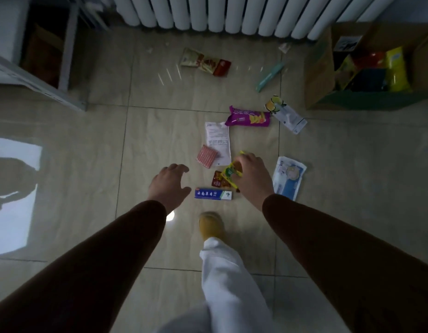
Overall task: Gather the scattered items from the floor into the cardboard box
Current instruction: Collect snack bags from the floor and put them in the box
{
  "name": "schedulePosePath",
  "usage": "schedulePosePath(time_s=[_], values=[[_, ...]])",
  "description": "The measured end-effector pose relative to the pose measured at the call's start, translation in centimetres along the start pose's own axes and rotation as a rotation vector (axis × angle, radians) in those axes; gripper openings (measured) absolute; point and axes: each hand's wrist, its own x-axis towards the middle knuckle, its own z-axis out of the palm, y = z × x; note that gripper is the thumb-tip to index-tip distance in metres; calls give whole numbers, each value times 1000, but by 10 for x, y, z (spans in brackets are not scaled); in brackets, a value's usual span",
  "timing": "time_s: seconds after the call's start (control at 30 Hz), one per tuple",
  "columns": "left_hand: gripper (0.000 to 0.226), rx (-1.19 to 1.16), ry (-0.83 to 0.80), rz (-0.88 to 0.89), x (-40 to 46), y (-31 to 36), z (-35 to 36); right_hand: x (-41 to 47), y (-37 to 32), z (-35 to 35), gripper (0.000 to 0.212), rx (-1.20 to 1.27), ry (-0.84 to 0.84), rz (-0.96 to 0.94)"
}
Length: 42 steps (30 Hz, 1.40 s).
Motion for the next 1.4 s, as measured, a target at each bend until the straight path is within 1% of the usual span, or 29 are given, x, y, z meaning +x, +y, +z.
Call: schedulePosePath(time_s=[0.27,0.4,0.53,0.67,0.77,0.87,1.0,1.13,1.23,1.3,1.4], values=[[55,16,-24,73,80,-54,-78,79,-78,8,42,14,-28,75],[55,17,-56,148,126,-84,-115,123,-114,14,43,84,23,172],[55,109,-93,274,175,-119,-156,168,-155,18,46,208,71,264],[54,211,-148,310,228,-145,-191,194,-176,24,47,314,121,354],[52,233,-153,330,274,-139,-205,210,-171,22,46,301,143,410],[51,226,-177,374,316,-111,-205,229,-154,17,39,272,199,442],[51,243,-244,420,366,-73,-194,260,-125,12,37,333,224,547],[47,308,-297,477,427,-43,-190,303,-97,11,45,367,182,652],[42,332,-300,496,478,-25,-181,332,-78,18,51,449,194,723],[43,339,-306,498,514,-18,-172,350,-65,27,48,471,202,774],[48,383,-336,514,569,-12,-153,375,-44,47,33,499,243,871]])
